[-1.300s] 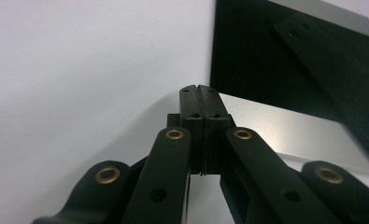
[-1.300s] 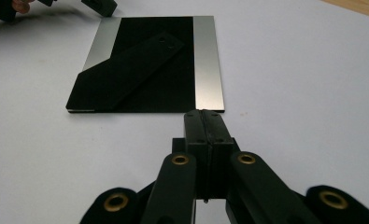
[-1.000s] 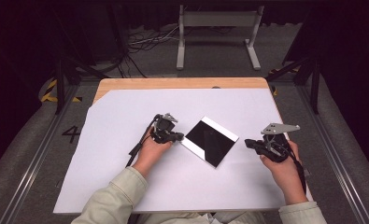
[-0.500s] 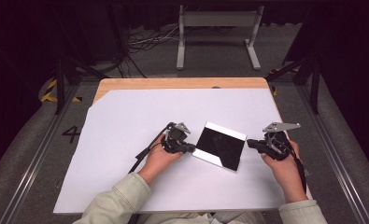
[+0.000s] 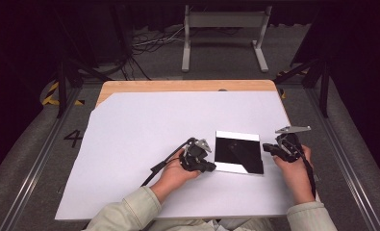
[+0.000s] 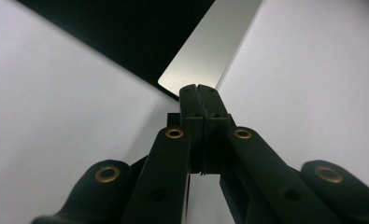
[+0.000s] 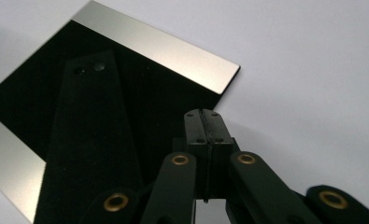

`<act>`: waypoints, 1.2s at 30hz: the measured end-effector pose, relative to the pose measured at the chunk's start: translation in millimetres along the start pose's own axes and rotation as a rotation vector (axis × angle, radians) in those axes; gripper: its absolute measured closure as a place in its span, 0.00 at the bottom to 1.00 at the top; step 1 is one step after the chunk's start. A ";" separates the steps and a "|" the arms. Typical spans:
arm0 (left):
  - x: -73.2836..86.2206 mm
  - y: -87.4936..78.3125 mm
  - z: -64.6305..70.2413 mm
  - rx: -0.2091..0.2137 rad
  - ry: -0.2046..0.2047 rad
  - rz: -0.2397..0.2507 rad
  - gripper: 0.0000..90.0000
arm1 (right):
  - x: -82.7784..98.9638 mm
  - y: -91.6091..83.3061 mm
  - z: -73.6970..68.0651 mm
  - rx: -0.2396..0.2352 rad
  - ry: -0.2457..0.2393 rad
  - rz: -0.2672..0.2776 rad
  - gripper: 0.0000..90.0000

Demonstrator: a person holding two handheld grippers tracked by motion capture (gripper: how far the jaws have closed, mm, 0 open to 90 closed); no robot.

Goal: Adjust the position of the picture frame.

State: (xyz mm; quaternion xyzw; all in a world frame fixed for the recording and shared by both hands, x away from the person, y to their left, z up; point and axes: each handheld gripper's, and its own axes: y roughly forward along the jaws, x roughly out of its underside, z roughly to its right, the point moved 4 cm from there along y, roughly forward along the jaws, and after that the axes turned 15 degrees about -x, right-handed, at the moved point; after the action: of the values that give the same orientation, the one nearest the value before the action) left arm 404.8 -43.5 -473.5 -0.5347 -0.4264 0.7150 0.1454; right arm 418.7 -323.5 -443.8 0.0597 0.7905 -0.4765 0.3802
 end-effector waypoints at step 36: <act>-7.7 -45.8 -21.9 -0.127 -0.009 0.128 0.99 | -9.6 -35.2 -13.4 -0.037 -0.103 0.034 1.00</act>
State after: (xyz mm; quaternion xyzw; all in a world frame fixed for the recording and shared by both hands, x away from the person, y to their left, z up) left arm 415.9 -11.4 -435.0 -0.5656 -0.4365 0.6968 0.0631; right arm 402.1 -329.2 -409.2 0.0414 0.7773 -0.4579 0.4294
